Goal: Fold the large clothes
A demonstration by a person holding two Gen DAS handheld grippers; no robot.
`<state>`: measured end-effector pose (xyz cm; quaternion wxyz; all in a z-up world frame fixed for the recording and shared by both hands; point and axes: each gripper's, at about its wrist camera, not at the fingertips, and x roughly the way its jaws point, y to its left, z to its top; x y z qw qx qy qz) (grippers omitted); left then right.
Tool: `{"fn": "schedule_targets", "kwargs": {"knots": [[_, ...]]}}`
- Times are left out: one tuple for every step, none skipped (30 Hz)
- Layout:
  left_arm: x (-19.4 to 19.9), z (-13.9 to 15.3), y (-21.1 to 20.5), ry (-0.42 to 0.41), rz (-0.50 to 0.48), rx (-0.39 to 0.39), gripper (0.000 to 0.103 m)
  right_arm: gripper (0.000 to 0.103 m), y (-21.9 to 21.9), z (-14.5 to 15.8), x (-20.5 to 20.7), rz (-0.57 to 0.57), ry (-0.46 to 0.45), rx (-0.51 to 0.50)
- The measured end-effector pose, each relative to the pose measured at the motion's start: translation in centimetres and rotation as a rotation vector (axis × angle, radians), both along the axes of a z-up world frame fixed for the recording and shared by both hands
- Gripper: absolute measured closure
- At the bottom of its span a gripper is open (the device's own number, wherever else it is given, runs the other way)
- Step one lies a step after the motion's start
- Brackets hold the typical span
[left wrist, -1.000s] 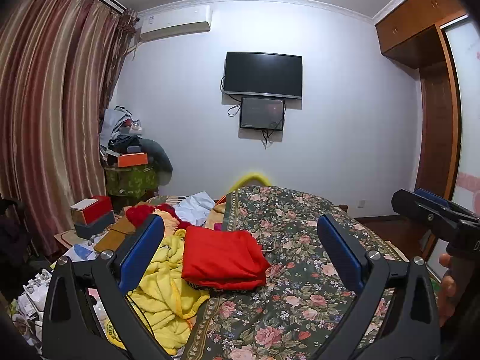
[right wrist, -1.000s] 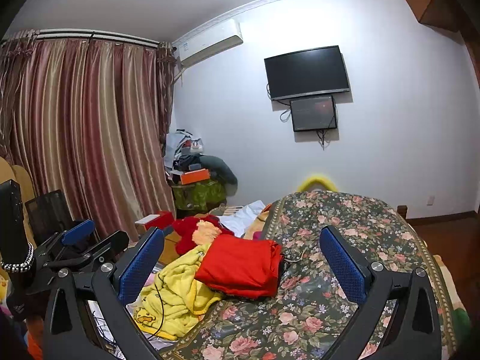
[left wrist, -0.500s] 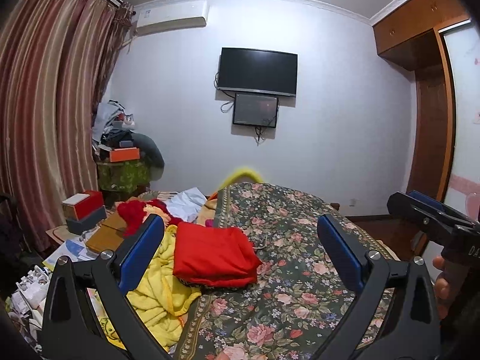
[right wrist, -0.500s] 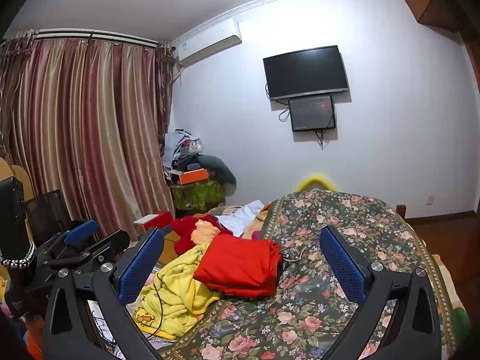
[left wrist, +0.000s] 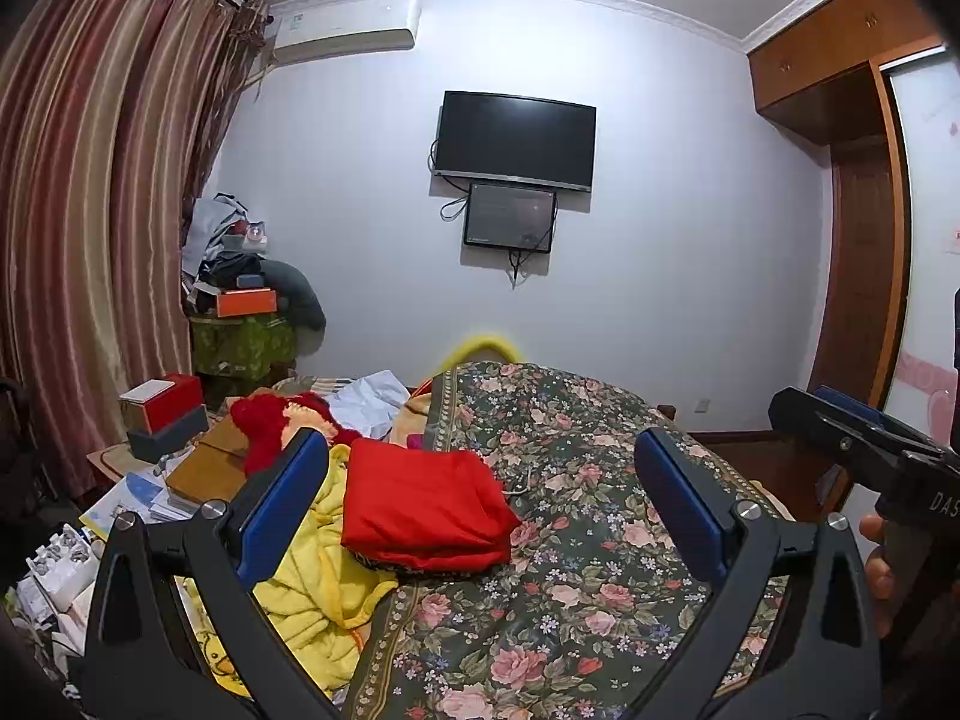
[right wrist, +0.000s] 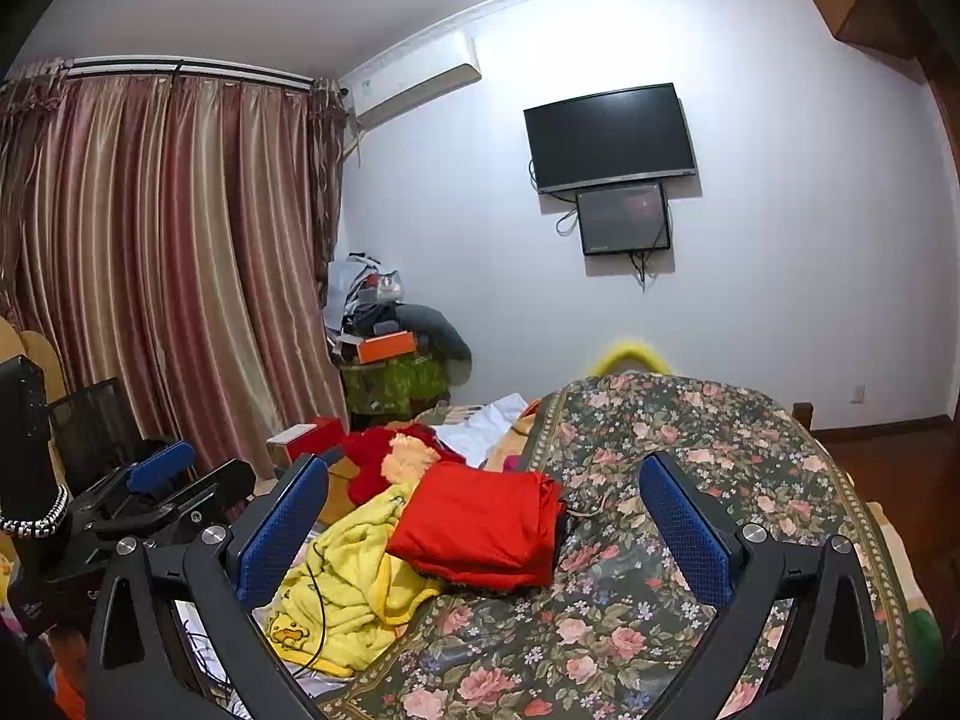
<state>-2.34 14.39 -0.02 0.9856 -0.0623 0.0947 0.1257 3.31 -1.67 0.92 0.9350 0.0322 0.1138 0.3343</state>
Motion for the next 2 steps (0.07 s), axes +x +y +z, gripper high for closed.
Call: {"fn": "schedule_targets", "kwargs": {"knots": [[0.06, -0.06, 0.06, 0.003, -0.002, 0.0, 0.0, 0.0, 0.1, -0.04, 0.01, -0.001, 0.0, -0.001], [0.12, -0.12, 0.1, 0.005, -0.003, 0.001, 0.0, 0.0, 0.13, -0.07, 0.02, -0.001, 0.0, -0.001]]}}
